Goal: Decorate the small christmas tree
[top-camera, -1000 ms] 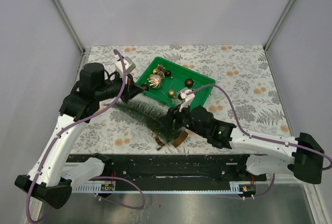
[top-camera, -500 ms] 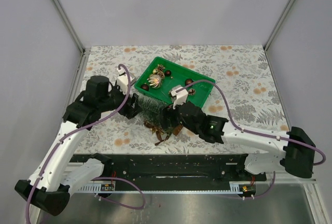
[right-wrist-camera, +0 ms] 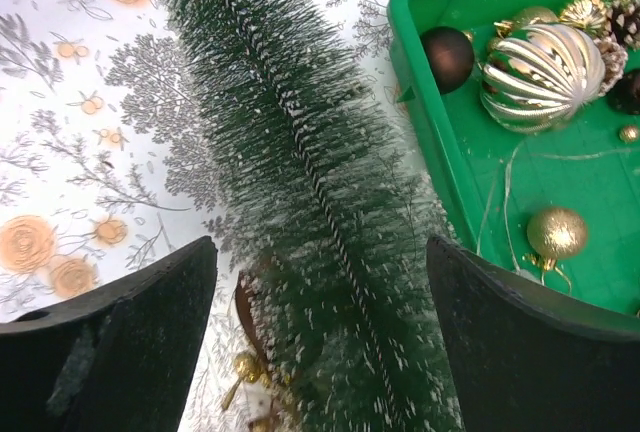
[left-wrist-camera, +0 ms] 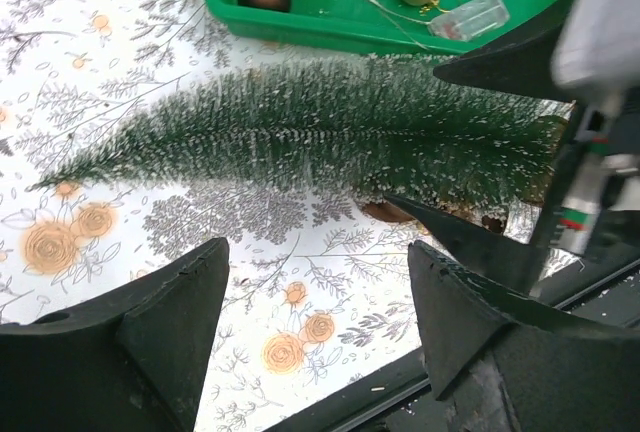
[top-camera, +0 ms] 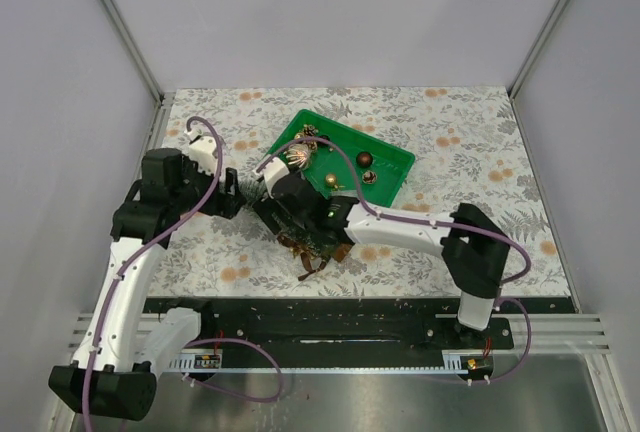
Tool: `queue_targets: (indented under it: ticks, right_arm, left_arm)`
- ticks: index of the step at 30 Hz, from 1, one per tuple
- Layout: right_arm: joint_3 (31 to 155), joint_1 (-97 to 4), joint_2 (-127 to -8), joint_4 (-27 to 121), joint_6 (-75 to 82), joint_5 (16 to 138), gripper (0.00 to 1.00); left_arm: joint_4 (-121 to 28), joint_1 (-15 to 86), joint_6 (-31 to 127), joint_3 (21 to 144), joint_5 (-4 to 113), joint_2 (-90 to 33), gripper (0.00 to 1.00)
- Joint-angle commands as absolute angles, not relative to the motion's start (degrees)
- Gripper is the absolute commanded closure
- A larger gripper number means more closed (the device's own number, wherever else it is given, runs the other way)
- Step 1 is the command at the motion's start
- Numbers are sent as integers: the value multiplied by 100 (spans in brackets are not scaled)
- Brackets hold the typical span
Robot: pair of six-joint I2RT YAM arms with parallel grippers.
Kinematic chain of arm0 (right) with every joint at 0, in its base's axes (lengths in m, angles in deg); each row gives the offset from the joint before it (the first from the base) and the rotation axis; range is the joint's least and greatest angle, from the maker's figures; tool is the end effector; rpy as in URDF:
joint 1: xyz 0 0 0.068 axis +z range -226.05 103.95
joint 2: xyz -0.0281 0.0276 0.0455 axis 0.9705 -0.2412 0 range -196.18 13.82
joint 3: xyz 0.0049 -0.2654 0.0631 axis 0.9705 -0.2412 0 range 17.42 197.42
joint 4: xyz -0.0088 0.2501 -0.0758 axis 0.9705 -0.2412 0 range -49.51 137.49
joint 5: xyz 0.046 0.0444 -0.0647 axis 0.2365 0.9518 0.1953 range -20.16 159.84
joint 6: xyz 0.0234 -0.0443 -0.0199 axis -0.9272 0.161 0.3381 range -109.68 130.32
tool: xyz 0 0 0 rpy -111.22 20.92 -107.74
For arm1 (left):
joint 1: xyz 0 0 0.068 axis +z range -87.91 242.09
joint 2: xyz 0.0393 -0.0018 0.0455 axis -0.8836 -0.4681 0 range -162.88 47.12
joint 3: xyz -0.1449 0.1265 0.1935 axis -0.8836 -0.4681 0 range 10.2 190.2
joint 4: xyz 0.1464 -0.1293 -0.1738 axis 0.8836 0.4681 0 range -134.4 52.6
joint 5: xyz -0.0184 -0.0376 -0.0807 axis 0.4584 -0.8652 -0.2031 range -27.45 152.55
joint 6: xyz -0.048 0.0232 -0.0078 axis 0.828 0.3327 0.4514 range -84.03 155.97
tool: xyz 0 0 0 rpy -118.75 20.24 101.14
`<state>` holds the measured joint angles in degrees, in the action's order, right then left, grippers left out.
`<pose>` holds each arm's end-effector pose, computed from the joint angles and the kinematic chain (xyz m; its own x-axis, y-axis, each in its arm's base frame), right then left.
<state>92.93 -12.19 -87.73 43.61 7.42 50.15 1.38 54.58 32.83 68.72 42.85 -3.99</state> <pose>0.1925 0.3651 0.2649 -0.2557 -0.4130 -0.8741 -0.7046 0.6987 -0.1240 0.1707 -0.0346 0.3434 -0.5934 0.1302 -0.7943 0.4182 0.8930 -0.1661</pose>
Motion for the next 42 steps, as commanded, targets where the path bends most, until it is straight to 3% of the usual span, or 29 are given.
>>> queue_targets:
  ticks: [1,8,11,15,17,18,25,30,35,42]
  right_arm:
    - [9950,-1285,-9330,4029,1260,4988,9]
    - [10355,-1636,-9771,3826,910,5524,32]
    - [10443,-1803,-9850,3765,725,5779,57]
    - [10479,-1883,-9719,3747,601,5745,99]
    - [10365,-1883,-9421,3887,566,5692,100]
    - [10268,-1883,-9202,4018,523,5674,100]
    - [8715,-1883,-7163,5494,40,5428,100]
    - [8010,-1883,-6178,5777,-365,5217,100]
    - [7675,-1883,-5597,5909,-681,5349,100]
    - [7569,-1883,-5166,5900,-726,5410,100]
  left_arm:
    - [209,5786,3114,7076,4014,-298,24]
    - [306,5883,2832,7005,4005,-140,24]
    - [297,5883,2744,7031,3926,-122,24]
    - [332,5875,2639,7102,3795,-87,23]
    - [420,5875,2490,7146,3471,-78,23]
    - [490,5875,2385,7146,3286,-43,9]
    - [579,5866,1594,6690,2345,177,7]
    - [483,5691,1320,6277,1861,195,7]
    - [-737,5032,1960,5837,2308,265,5]
    - [-2137,4961,2595,5827,2432,-244,1]
